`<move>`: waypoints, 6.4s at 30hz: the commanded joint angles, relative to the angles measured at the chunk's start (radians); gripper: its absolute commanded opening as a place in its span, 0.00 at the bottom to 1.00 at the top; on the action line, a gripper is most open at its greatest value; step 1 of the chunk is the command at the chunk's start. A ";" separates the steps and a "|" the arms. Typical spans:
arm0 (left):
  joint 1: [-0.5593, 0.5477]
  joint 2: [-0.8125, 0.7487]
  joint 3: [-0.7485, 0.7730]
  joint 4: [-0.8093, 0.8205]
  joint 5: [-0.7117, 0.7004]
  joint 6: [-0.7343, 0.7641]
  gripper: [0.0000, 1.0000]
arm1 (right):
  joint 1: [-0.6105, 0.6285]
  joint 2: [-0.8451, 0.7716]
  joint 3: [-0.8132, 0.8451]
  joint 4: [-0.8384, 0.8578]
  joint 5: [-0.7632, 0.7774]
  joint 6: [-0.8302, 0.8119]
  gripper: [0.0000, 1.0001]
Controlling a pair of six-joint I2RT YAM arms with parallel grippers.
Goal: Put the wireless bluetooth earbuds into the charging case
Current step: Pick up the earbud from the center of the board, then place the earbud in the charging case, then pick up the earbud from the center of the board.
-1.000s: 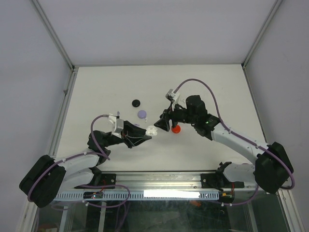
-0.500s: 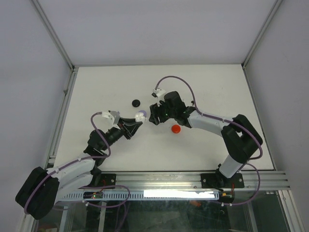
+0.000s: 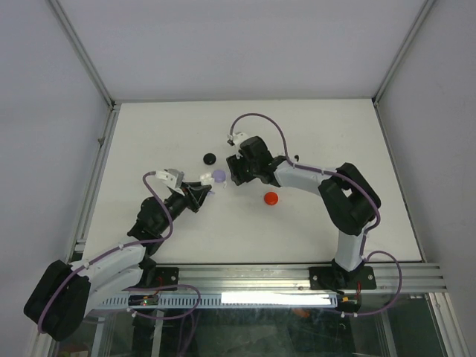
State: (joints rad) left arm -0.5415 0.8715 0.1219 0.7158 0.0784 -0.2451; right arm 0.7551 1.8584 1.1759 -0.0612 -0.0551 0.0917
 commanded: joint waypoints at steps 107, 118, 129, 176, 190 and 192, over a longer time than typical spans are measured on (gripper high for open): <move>0.006 0.253 -0.044 0.786 0.448 0.286 0.00 | 0.273 -0.776 -0.246 0.175 0.154 0.074 0.19; 0.005 0.279 -0.033 0.851 0.524 0.280 0.00 | 0.329 -0.789 -0.379 0.452 0.034 0.008 0.20; 0.002 0.247 -0.028 0.857 0.551 0.253 0.00 | 0.355 -0.719 -0.405 0.560 0.044 -0.010 0.20; -0.006 0.095 -0.116 0.545 0.068 0.177 0.00 | 0.269 -0.612 -0.216 0.165 0.248 0.068 0.57; -0.005 -0.006 -0.111 0.330 -0.169 0.195 0.00 | 0.174 -0.250 -0.116 0.133 0.309 0.091 0.56; -0.005 -0.022 -0.115 0.326 -0.179 0.198 0.00 | 0.169 -0.195 -0.086 0.130 0.297 0.093 0.55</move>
State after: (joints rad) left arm -0.5434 0.8841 0.0246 1.0344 -0.0528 -0.0624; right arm 0.9344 1.5997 1.0004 0.0391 0.2283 0.1753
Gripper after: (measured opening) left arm 0.251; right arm 0.558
